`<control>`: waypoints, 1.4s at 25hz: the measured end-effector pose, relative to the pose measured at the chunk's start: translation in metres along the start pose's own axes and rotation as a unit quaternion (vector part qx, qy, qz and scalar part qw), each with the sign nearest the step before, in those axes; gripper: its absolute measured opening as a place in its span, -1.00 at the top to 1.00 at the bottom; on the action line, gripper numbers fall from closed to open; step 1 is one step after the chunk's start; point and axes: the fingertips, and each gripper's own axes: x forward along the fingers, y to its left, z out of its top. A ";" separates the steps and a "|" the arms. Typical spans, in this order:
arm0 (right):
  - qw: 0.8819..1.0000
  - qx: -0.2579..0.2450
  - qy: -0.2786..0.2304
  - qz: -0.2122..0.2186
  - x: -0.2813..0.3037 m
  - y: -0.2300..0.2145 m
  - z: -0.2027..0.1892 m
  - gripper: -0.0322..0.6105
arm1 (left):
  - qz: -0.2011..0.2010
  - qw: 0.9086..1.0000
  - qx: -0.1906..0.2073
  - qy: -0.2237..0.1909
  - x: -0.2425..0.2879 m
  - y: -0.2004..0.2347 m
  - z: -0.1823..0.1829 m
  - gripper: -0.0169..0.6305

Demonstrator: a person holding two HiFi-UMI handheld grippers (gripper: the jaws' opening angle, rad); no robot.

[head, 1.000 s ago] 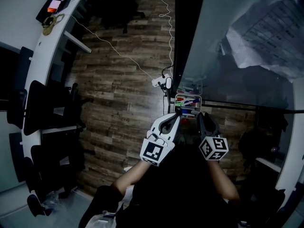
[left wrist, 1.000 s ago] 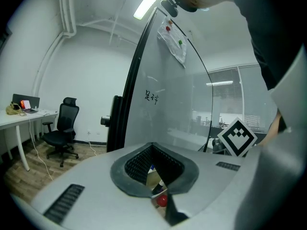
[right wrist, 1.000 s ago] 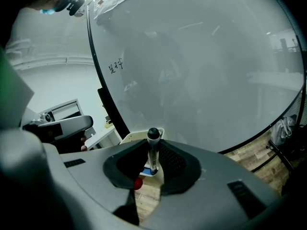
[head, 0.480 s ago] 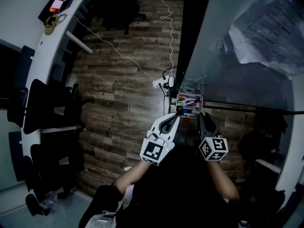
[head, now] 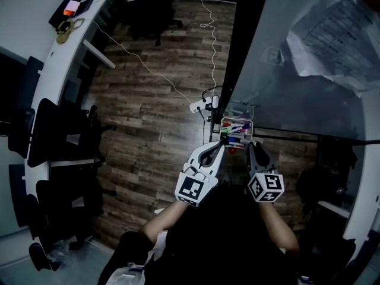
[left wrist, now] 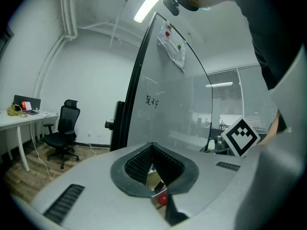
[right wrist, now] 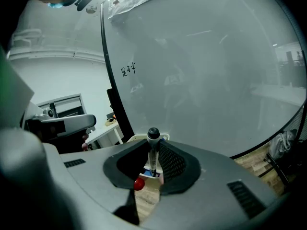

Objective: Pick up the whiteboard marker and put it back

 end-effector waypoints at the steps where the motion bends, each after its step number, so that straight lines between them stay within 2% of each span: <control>1: 1.000 -0.002 0.000 -0.001 -0.001 0.000 0.000 0.66 | 0.001 1.000 -0.002 -0.002 0.000 0.000 0.001 0.92; 35: 0.999 -0.035 -0.039 -0.002 -0.027 0.004 0.027 0.66 | 0.005 0.999 0.010 -0.031 -0.009 -0.013 0.014 0.92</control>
